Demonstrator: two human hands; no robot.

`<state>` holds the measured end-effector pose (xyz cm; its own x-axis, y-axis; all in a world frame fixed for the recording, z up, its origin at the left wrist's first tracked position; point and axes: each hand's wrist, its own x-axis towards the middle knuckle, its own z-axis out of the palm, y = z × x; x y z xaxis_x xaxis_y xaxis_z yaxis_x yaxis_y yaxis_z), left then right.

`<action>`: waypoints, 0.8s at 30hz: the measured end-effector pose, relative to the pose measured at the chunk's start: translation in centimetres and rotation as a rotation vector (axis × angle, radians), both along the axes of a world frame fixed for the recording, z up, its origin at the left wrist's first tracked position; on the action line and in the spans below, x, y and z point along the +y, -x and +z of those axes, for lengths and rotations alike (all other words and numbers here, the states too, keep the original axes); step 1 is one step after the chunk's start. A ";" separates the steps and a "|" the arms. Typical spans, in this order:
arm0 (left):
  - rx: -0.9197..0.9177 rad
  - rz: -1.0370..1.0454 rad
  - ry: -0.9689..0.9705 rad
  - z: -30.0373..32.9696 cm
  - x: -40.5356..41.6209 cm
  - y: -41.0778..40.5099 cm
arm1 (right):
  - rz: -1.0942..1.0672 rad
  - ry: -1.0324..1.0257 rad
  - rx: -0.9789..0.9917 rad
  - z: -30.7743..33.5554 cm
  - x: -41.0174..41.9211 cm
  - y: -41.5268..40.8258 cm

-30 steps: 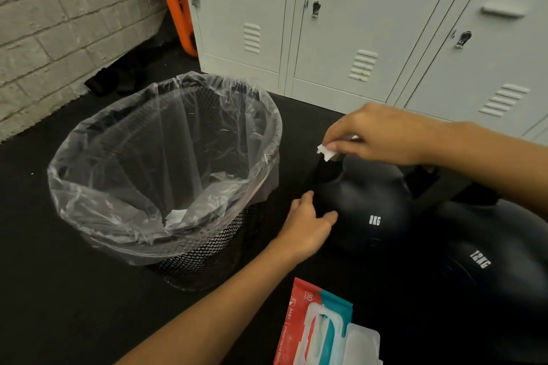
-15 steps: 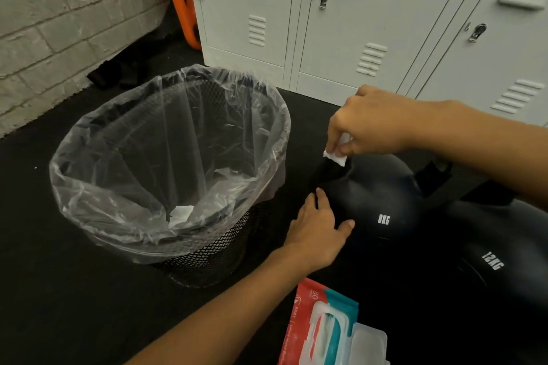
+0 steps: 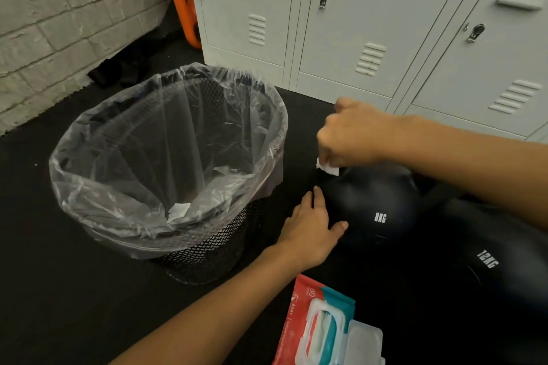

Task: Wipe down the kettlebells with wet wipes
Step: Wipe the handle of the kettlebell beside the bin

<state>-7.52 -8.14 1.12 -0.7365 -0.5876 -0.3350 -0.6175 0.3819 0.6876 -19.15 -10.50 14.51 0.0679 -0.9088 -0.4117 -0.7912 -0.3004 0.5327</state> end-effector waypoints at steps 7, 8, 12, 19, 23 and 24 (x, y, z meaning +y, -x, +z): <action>0.056 0.074 -0.020 -0.1 -0.8 -0.5 | -0.161 -0.060 -0.178 1.1 -1.1 0.8; 0.058 0.107 -0.048 -0.1 -0.9 -0.5 | -0.134 -0.066 -0.121 0.4 -1.4 0.2; 0.067 0.203 -0.138 -0.2 -1.0 -0.5 | -0.006 -0.151 0.100 -2.4 -1.2 -2.0; 0.203 0.303 -0.215 0.2 -1.2 0.2 | 0.003 -0.034 0.037 -0.9 -0.2 -0.6; 0.304 0.370 -0.249 0.2 -0.9 1.0 | -0.186 0.023 -0.238 1.3 0.0 1.3; 0.322 0.380 -0.245 0.2 -0.9 1.1 | -0.235 0.043 -0.320 1.8 0.2 1.8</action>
<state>-8.66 -9.08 1.34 -0.5755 -0.7653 -0.2882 -0.4241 -0.0220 0.9053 -20.98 -10.32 16.32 -0.0251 -0.9308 -0.3647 -0.9637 -0.0744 0.2563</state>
